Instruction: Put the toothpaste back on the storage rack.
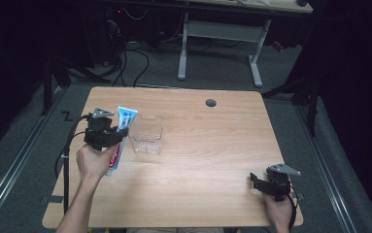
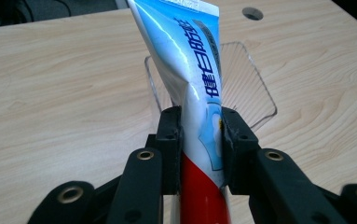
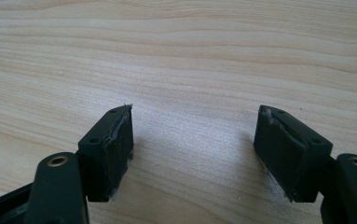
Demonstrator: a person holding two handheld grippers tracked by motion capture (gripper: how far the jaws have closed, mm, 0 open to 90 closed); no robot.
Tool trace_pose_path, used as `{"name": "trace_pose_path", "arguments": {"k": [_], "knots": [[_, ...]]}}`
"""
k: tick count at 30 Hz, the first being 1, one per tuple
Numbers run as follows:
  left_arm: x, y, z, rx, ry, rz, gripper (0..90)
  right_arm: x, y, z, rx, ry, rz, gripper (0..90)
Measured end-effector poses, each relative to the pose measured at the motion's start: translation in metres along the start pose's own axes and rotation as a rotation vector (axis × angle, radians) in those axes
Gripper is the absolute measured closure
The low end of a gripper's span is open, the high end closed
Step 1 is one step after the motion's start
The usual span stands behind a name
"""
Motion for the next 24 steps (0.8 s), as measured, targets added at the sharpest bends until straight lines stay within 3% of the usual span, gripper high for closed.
{"name": "trace_pose_path", "arguments": {"k": [12, 24], "knots": [[-0.008, 0.029, -0.009, -0.006, -0.031, -0.038, 72.0, 0.000, 0.000, 0.000, 0.001, -0.001, 0.000, 28.5], [-0.024, 0.056, -0.015, -0.020, -0.020, -0.078, 71.9, 0.000, 0.000, 0.000, -0.001, -0.002, 0.002, 28.4]]}}
Point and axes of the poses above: each handheld gripper's, and its own axes: x roughly backward along the jaws, y roughly out of its top, z roughly to its left, the point moved 6 cm from there along -x, roughly forward along the jaws, and after that the axes turned 3 degrees about z, right-handed, at the moved point
